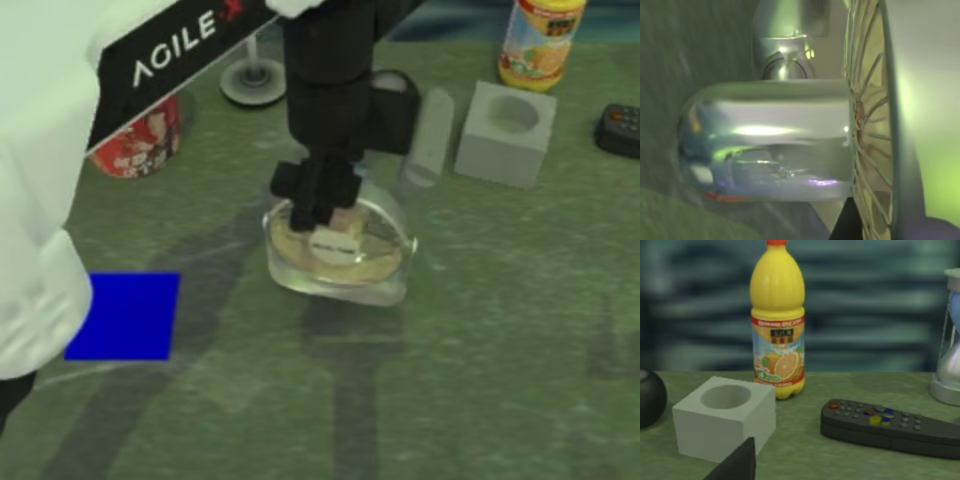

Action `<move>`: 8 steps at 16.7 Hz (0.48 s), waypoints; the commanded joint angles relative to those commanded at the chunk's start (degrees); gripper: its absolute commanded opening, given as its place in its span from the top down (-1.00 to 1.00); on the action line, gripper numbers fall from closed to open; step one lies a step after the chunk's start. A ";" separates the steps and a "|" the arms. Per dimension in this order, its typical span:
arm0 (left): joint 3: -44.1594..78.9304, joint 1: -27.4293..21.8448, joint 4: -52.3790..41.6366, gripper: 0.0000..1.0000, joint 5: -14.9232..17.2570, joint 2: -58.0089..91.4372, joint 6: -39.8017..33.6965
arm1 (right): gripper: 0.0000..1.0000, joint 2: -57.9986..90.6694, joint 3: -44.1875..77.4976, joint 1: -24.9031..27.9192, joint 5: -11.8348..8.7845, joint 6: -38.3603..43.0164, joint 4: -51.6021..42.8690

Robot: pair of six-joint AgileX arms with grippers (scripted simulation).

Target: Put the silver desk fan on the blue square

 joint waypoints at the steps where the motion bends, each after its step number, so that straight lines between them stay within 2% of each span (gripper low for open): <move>1: 1.24 0.12 -1.19 1.00 -0.01 0.17 -0.04 | -1.00 0.00 0.00 0.00 0.00 0.00 0.00; 8: 0.99 0.53 -1.43 1.00 -0.04 -0.68 0.25 | -1.00 0.00 0.00 0.00 0.00 0.00 0.00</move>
